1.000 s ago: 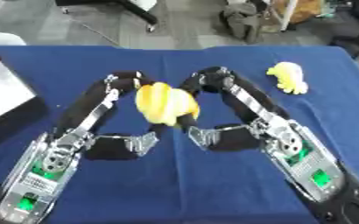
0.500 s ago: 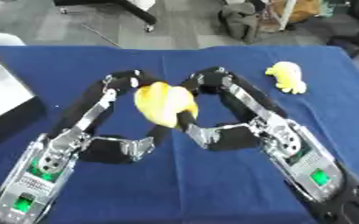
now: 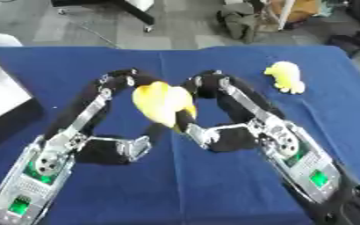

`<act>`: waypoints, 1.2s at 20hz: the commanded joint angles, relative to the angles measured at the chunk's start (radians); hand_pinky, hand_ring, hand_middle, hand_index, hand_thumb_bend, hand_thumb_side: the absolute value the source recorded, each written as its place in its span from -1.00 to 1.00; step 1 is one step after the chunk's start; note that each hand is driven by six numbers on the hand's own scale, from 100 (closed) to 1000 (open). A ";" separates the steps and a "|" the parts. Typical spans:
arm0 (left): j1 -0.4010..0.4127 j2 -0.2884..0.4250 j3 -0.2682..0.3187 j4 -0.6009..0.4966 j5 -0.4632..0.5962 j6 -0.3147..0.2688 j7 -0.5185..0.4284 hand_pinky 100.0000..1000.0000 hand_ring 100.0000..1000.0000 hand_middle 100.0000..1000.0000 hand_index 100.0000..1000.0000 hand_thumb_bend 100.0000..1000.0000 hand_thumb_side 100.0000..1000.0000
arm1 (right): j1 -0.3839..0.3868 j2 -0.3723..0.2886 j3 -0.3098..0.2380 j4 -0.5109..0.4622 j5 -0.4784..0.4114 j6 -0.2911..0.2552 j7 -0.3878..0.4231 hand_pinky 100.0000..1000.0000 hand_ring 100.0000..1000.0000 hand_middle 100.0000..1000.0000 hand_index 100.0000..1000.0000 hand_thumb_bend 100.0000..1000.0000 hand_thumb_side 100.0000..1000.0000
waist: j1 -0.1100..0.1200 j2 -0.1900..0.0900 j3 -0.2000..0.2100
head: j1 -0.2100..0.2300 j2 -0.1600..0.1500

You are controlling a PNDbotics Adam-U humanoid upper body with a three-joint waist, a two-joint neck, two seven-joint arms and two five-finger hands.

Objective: Pick up the objects with one hand, pass them to the other hand, and then place them into the box on the other side of the table.

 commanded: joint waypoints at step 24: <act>-0.034 -0.005 -0.027 -0.056 0.095 -0.005 -0.041 0.40 -0.50 -0.71 -0.39 -1.00 -0.52 | -0.001 -0.015 0.000 -0.021 -0.116 0.062 0.034 0.03 0.32 -0.61 -0.83 -1.00 -0.31 | 0.003 -0.011 -0.004 | 0.000 -0.003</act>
